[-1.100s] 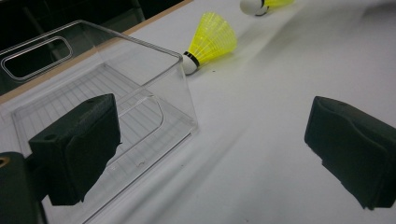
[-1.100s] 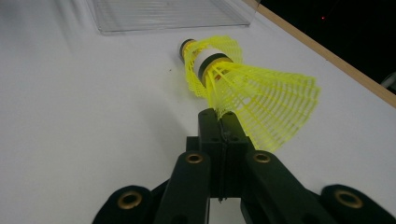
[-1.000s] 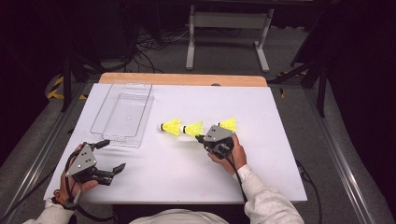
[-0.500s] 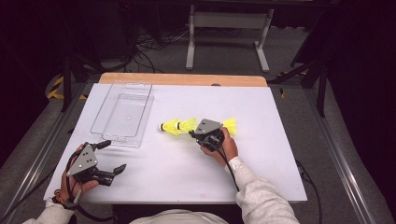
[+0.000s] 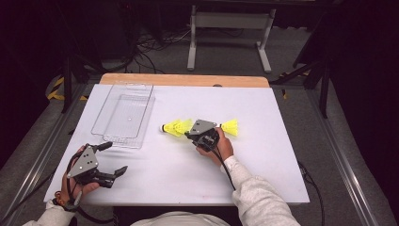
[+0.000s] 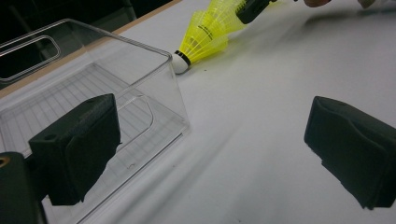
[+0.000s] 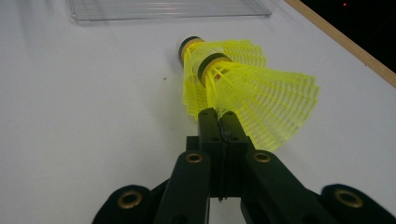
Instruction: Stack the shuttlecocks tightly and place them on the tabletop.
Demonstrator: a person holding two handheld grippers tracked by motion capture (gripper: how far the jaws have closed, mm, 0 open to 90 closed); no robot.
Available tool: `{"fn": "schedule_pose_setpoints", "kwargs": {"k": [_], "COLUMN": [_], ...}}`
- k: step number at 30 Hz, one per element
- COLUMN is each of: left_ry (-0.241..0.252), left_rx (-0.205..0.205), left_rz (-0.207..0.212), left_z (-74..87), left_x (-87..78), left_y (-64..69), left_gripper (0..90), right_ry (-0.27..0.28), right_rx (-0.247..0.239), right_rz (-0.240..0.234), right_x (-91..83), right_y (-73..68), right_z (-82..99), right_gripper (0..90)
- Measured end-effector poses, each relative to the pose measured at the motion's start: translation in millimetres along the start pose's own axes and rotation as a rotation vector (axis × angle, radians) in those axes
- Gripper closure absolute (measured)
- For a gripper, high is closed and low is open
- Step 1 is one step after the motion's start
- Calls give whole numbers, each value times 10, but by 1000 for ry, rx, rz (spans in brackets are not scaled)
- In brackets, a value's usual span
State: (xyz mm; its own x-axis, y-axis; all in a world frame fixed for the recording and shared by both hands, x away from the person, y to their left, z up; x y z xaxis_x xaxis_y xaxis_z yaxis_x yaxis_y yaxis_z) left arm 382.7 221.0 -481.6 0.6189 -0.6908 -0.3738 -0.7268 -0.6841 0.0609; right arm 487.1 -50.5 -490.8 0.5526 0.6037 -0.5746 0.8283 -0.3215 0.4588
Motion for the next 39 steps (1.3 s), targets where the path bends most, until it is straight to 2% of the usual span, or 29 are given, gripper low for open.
{"fn": "schedule_pose_setpoints", "kwargs": {"k": [19,30,39], "left_ry": [-4,-6,-8], "left_rx": [-6,-4,-5], "left_rz": [3,8,7], "left_z": [16,18,23], "left_x": [-10,-2,-5], "left_y": [17,19,14], "left_gripper": [48,48,48], "right_ry": [-8,-16,-38], "right_rx": [-11,-1,17], "right_rz": [-27,-36,-43], "right_x": [137,180,223], "right_y": [-31,-44,-59], "right_z": [-38,-25,17], "right_gripper": [900,895,843]}}
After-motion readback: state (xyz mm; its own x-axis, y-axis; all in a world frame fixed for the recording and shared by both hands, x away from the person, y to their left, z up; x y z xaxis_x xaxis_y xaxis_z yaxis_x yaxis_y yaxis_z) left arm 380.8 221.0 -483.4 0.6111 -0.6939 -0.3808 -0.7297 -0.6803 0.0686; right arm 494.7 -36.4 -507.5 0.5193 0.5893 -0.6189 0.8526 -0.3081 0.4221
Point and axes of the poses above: each handheld gripper's, and its own axes: x roughly forward along the jaws, z roughly out of its underside, y roughly to its right, the point moved 8 cm from there along x, roughly forward along the jaws, and after that the axes turned 15 degrees about -x, right-handed, at the moved point
